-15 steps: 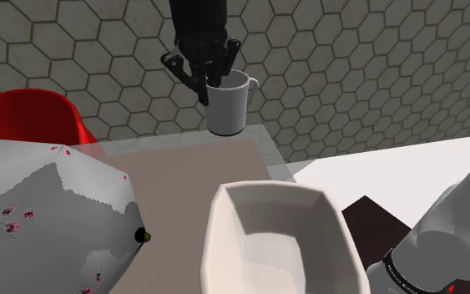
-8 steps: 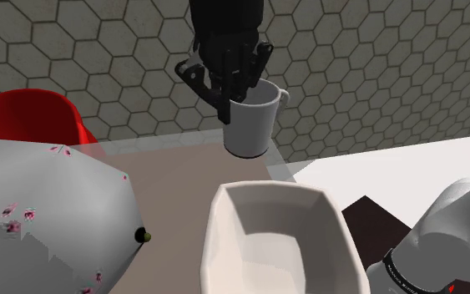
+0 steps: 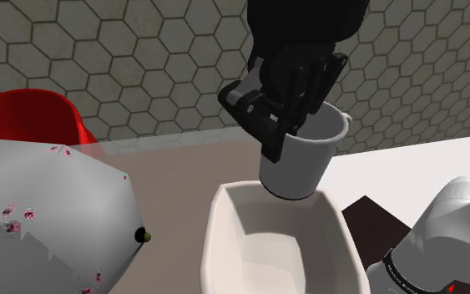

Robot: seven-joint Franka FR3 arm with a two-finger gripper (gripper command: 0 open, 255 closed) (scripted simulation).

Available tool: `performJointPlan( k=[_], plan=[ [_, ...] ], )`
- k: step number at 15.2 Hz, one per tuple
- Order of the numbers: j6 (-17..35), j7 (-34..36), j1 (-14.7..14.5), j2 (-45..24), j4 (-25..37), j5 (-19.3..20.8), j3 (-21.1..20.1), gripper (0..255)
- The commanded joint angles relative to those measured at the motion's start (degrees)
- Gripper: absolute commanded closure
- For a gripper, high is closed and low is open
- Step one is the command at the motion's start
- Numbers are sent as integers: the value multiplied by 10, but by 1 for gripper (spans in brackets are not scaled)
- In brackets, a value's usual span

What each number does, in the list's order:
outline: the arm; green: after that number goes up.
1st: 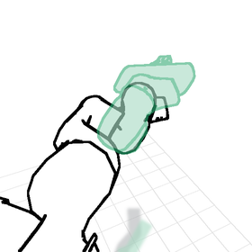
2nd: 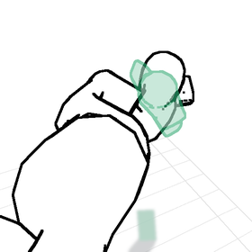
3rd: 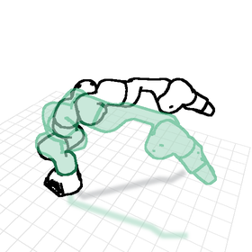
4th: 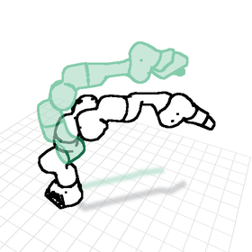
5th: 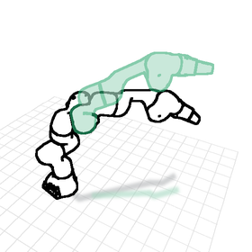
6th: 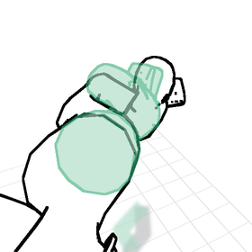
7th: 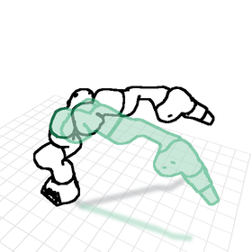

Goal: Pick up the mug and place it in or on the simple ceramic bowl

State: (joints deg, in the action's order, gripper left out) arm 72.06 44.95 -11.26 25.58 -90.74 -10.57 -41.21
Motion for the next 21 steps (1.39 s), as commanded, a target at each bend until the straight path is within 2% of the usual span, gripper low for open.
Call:
performJointPlan(
  k=[1,13,21],
  plan=[
    [-2,10,-7,13,-9,-10,-3,255],
    [87,-7,-29,70,-149,-35,8,255],
    [136,-13,-39,92,-218,-48,6,255]
  ],
)
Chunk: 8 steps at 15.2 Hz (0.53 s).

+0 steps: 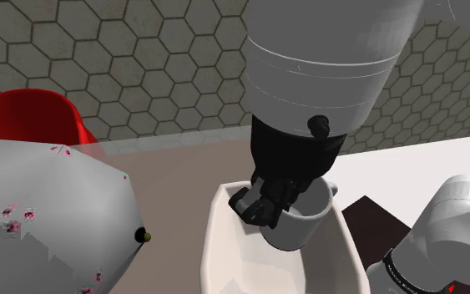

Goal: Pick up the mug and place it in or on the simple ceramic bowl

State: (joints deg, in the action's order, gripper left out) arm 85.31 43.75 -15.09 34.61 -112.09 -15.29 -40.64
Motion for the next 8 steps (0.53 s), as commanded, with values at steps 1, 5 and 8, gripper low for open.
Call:
performJointPlan(
  k=[1,5,8],
  plan=[
    [3,-1,-1,1,-4,-1,0,255],
    [3,-1,-1,1,-4,-1,0,255],
    [3,-1,-1,1,-4,-1,0,0]
  ],
)
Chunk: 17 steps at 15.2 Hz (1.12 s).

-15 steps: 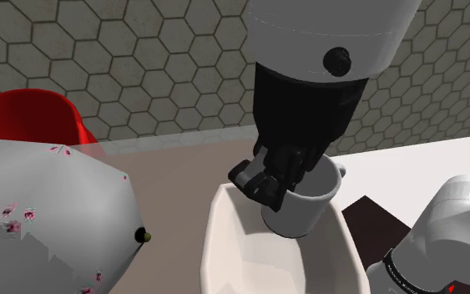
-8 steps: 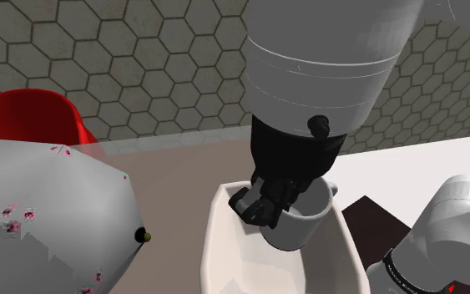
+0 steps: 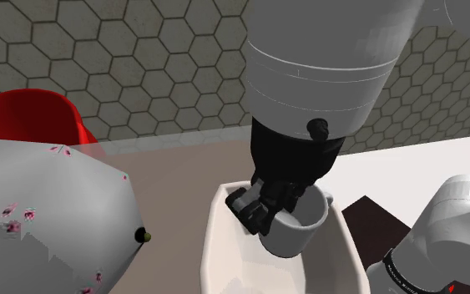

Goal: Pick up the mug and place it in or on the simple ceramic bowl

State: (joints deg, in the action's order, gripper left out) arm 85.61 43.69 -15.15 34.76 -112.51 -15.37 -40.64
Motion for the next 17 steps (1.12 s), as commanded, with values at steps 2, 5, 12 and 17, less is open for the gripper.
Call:
performJointPlan(
  k=[2,5,12,17],
  plan=[
    [0,0,0,0,0,0,0,0],
    [0,0,0,0,0,0,0,0],
    [-68,14,14,-32,99,15,-3,0],
    [-68,14,14,-32,99,15,-3,0]
  ],
)
